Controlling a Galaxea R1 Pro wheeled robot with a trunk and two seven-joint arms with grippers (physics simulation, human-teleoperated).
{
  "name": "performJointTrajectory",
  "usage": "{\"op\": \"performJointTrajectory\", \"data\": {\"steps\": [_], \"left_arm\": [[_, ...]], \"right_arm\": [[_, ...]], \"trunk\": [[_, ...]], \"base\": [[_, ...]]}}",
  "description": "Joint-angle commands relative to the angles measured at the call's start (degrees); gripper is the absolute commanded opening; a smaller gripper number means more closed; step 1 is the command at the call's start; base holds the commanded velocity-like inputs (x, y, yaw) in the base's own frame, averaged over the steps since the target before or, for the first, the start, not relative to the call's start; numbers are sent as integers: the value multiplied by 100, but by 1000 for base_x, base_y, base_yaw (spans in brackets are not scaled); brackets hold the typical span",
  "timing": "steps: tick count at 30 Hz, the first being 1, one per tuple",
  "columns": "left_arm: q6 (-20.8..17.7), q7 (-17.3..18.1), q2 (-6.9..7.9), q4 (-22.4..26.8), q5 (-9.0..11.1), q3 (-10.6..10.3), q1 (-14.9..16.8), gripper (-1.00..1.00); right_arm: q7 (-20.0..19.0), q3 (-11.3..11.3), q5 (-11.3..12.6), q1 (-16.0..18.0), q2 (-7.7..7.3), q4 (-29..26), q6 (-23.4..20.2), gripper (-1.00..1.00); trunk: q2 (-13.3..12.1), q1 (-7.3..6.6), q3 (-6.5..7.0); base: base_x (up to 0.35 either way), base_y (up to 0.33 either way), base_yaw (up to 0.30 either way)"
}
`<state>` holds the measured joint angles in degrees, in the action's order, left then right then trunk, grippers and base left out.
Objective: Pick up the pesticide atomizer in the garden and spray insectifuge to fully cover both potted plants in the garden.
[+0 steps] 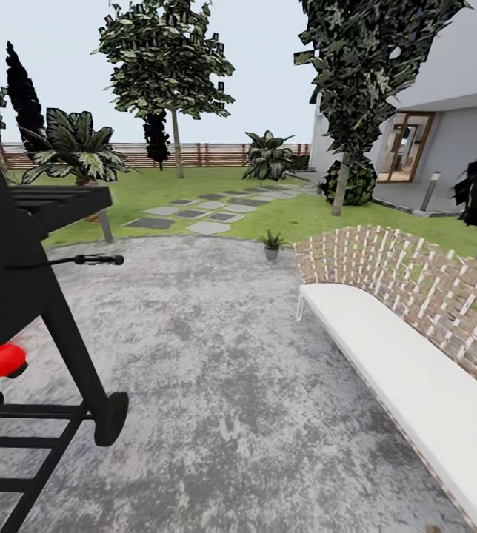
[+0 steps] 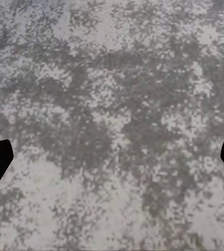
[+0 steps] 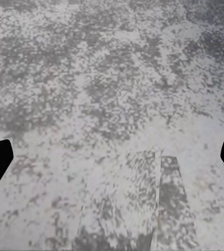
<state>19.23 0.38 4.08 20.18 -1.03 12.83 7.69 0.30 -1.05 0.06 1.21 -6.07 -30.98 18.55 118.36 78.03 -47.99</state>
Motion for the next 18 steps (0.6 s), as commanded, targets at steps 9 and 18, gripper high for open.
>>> {"op": "performJointTrajectory", "data": {"steps": [9,18], "left_arm": [[20,6,-11,-13,-11,18,4,100],[20,6,-4,-11,-11,18,10,100]], "right_arm": [[2,-1,-2,2,0,4,18,100],[-4,8,0,2,0,4,18,100]], "trunk": [[2,3,-5],[2,3,-5]], "base": [[340,-35,23],[340,-70,1]]}}
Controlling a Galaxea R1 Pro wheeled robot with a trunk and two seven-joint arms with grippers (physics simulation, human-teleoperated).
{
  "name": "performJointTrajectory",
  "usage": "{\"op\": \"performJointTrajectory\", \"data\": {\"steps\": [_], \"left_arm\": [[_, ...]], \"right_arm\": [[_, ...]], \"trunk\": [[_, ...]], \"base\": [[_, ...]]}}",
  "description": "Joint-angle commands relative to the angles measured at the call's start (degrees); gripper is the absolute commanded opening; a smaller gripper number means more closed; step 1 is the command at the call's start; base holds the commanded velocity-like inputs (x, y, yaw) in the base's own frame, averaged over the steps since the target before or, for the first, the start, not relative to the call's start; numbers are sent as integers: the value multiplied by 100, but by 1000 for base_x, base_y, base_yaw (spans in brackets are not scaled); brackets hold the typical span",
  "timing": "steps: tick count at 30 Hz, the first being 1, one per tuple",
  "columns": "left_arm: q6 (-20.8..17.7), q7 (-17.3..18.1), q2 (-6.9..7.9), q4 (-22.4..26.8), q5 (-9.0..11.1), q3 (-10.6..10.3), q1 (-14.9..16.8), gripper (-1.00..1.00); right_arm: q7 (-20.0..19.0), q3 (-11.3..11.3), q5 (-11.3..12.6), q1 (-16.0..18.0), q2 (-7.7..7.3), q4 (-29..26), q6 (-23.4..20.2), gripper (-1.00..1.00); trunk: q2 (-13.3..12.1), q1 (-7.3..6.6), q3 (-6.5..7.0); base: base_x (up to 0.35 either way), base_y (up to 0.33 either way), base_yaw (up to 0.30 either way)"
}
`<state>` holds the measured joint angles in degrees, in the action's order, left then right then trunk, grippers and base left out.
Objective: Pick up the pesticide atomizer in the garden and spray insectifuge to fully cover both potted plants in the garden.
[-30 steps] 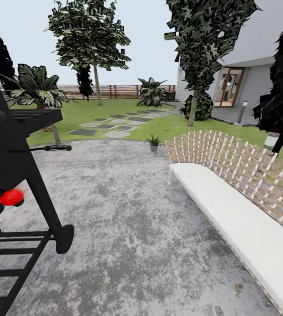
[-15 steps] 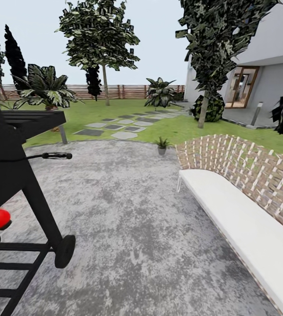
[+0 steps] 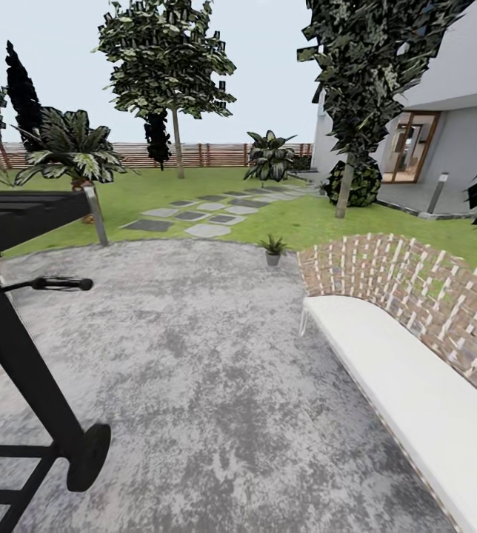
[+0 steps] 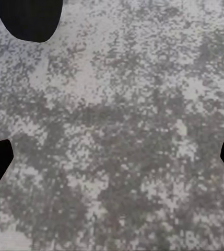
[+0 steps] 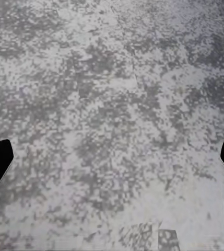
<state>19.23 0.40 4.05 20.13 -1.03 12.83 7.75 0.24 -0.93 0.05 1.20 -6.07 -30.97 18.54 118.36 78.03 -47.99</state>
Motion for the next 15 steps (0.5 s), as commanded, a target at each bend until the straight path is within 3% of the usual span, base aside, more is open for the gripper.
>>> {"op": "performJointTrajectory", "data": {"steps": [1,15], "left_arm": [[20,4,-1,-5,-11,18,4,100],[20,4,-7,-9,-11,18,5,100]], "right_arm": [[2,-3,-2,3,0,4,18,100],[2,5,-5,3,0,11,18,100]], "trunk": [[2,3,-5],[2,3,-5]], "base": [[340,-11,0],[340,-1,0]]}}
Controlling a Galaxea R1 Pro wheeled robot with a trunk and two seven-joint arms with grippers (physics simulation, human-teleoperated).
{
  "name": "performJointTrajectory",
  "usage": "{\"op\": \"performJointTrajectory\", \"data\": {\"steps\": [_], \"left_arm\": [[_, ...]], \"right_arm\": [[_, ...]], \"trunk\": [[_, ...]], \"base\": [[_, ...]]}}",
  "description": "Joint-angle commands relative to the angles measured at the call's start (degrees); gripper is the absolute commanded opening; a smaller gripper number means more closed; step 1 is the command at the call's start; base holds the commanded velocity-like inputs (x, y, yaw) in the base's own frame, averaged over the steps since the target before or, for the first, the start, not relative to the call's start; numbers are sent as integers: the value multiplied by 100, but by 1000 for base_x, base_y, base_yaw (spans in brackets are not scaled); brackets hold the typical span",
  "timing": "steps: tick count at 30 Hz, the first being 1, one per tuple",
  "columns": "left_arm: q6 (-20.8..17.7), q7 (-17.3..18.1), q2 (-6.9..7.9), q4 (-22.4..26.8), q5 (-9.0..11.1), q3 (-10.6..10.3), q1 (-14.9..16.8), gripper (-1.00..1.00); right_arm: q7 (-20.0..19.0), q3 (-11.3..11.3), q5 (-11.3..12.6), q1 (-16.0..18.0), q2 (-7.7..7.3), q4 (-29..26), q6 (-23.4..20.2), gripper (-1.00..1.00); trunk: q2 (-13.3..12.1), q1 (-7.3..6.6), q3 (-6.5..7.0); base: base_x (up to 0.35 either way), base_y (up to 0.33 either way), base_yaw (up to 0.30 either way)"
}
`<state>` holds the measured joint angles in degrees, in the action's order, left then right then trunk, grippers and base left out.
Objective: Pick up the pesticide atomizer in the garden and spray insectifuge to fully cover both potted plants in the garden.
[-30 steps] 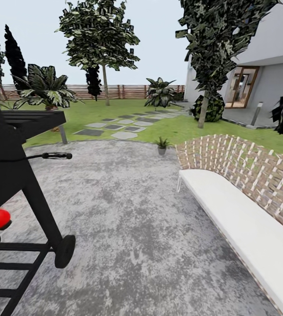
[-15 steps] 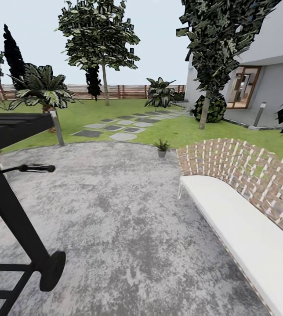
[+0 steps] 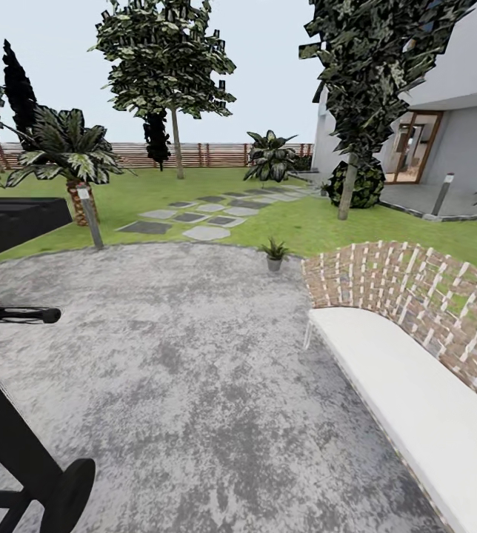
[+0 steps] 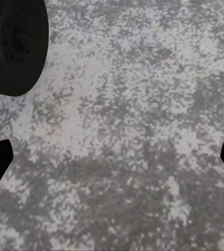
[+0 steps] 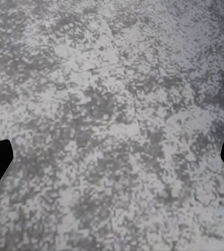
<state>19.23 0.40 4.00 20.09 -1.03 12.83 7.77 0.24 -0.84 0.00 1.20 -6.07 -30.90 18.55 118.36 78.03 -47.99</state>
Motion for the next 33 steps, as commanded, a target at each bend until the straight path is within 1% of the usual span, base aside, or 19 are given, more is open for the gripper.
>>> {"op": "performJointTrajectory", "data": {"steps": [1,13,33], "left_arm": [[18,4,-3,-5,-11,18,4,100],[14,4,-4,-5,-11,19,3,100],[19,3,-5,-5,-11,25,3,100]], "right_arm": [[2,-4,0,3,1,4,18,100],[2,-3,0,3,1,5,18,100],[2,3,0,3,1,-3,18,100]], "trunk": [[2,3,-5],[2,3,-5],[2,3,-5]], "base": [[340,0,0],[340,-10,0],[340,-113,0]]}}
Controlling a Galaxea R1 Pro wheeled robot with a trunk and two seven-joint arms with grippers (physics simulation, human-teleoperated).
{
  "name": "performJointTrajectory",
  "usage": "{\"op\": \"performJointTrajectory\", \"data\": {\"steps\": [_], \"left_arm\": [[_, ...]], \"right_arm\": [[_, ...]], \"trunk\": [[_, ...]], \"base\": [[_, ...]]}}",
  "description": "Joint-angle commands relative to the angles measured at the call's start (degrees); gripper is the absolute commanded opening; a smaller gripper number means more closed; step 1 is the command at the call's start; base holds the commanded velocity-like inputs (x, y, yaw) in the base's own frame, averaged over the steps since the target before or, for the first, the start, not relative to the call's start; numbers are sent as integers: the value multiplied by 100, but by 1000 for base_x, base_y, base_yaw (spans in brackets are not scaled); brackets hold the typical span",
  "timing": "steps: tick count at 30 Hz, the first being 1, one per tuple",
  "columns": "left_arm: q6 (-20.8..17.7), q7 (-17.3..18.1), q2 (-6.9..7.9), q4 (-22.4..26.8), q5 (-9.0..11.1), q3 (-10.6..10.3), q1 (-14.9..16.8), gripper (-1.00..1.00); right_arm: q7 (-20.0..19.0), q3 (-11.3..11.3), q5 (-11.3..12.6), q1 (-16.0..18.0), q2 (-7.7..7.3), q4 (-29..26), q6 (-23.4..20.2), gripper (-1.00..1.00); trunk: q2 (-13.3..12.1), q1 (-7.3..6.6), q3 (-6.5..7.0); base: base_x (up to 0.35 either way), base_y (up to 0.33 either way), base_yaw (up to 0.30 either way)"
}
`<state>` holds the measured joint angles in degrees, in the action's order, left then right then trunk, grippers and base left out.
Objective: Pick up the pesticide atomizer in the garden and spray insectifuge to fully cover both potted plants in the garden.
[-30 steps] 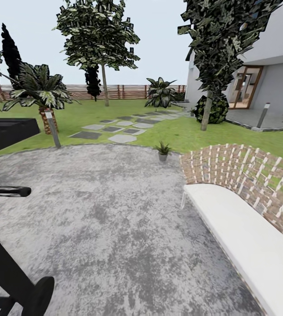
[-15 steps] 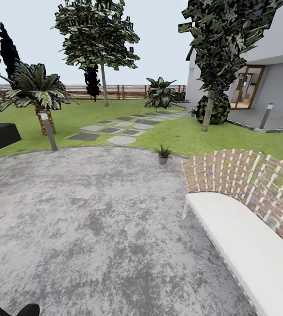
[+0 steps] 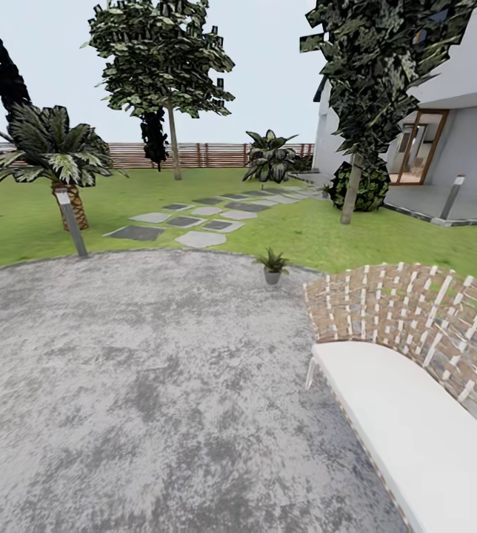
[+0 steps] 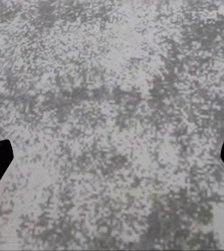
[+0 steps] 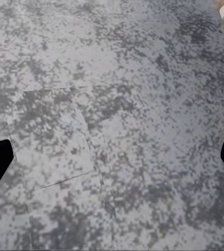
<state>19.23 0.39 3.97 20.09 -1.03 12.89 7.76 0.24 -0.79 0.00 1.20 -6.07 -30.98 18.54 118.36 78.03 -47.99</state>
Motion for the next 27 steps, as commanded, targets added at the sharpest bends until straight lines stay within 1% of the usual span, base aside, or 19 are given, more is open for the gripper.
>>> {"op": "performJointTrajectory", "data": {"steps": [1,5,16,27], "left_arm": [[20,4,-2,-5,-11,19,4,100],[20,4,-2,-5,-11,18,6,100],[20,1,-2,-5,-11,20,6,100],[20,4,-2,-5,-11,20,6,100]], "right_arm": [[2,-2,0,3,0,4,18,100],[2,-1,0,3,0,4,18,100],[2,0,0,3,0,4,18,100],[2,0,0,3,0,4,18,100]], "trunk": [[2,3,-5],[2,3,-5],[2,3,-5],[2,3,-5]], "base": [[340,-84,5],[340,-39,110],[340,-2,255],[340,0,19]]}}
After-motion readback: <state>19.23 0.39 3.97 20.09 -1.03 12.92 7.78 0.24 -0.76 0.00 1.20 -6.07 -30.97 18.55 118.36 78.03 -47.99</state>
